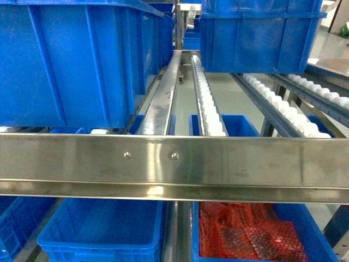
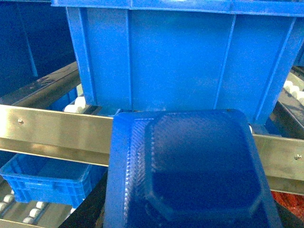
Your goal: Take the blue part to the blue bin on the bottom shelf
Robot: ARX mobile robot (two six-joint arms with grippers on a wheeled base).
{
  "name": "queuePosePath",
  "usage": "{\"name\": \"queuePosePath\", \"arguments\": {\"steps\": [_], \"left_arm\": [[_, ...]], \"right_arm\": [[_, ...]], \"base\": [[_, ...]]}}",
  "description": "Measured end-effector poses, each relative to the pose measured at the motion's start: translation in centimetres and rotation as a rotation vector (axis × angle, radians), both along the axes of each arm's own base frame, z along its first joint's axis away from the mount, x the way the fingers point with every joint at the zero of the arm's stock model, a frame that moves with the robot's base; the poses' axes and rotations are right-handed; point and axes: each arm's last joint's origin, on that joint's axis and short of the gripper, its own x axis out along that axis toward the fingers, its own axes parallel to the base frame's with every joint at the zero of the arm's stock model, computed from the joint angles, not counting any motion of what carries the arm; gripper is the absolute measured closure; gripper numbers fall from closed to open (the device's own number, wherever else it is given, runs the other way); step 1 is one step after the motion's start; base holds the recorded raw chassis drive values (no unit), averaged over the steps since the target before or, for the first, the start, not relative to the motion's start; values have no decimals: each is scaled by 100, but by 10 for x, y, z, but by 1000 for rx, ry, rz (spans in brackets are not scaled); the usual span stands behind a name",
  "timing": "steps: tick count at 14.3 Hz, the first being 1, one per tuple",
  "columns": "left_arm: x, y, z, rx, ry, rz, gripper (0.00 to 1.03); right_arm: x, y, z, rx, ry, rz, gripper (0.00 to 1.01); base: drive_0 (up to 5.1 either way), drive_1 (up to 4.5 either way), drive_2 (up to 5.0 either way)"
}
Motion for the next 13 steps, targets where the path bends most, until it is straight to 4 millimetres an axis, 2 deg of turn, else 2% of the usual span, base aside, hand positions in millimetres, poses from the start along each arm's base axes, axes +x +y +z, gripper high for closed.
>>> {"name": "queuePosePath", "arguments": {"steps": [13], "left_arm": [[0,0,0,0,-1,0,60]], "right_arm": [[0,0,0,0,-1,-1,3]], "base": [[0,0,0]]}}
